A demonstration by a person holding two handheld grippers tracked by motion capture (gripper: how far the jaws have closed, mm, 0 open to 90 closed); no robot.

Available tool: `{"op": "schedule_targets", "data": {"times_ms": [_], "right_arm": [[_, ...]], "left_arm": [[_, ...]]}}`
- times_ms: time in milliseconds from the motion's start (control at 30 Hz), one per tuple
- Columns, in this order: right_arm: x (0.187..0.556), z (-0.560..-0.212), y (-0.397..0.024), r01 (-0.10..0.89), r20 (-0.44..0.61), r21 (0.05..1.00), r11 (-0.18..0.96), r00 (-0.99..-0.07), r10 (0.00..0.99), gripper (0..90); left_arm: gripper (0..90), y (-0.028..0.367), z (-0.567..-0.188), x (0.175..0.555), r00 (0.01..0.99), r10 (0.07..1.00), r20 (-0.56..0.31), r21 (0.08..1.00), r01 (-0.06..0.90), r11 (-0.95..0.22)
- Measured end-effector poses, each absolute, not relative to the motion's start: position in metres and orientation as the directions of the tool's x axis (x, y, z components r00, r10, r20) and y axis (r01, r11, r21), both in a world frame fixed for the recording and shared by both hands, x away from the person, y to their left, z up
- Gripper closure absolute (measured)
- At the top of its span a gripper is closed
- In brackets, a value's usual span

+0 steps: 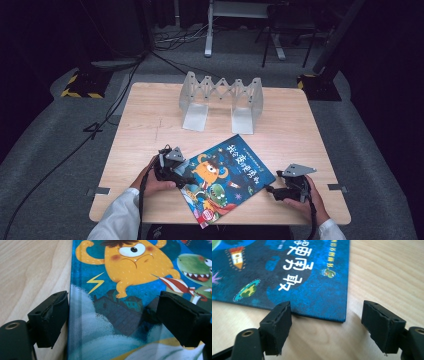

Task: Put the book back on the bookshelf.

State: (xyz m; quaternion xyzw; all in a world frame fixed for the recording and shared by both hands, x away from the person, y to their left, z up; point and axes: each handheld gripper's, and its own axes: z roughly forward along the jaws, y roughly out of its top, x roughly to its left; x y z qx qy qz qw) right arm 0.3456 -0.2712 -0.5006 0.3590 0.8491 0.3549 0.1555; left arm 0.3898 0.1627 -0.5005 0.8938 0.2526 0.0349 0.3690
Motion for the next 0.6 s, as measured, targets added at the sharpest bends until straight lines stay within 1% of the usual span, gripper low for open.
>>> {"op": "schedule_targets", "data": {"times_ms": [100, 167, 333, 500, 567, 600], "right_arm": [[0.35, -0.501, -0.269, 0.51, -0.008, 0.716, 0.478, -0.678, 0.735, 24.7], [0.36, -0.5, -0.265, 0.52, -0.01, 0.713, 0.47, -0.663, 0.749, 24.6], [0.374, -0.5, -0.259, 0.527, -0.013, 0.711, 0.465, -0.652, 0.758, 24.5], [0.386, -0.498, -0.249, 0.541, -0.033, 0.7, 0.467, -0.628, 0.778, 25.1], [0.385, -0.497, -0.244, 0.534, -0.053, 0.705, 0.466, -0.616, 0.786, 30.2], [0.381, -0.497, -0.241, 0.536, -0.04, 0.703, 0.467, -0.625, 0.779, 30.2]], "left_arm": [[11.9, 0.166, -0.5, 0.385, 0.871, 0.476, -0.123, 0.674, 0.425, -0.604], [11.7, 0.171, -0.501, 0.375, 0.868, 0.481, -0.123, 0.677, 0.428, -0.599], [11.8, 0.181, -0.501, 0.361, 0.874, 0.471, -0.12, 0.677, 0.419, -0.605], [11.7, 0.187, -0.5, 0.347, 0.873, 0.473, -0.121, 0.669, 0.423, -0.611], [11.7, 0.188, -0.5, 0.34, 0.871, 0.476, -0.119, 0.673, 0.424, -0.606], [11.7, 0.189, -0.501, 0.338, 0.871, 0.478, -0.116, 0.674, 0.422, -0.606]]}}
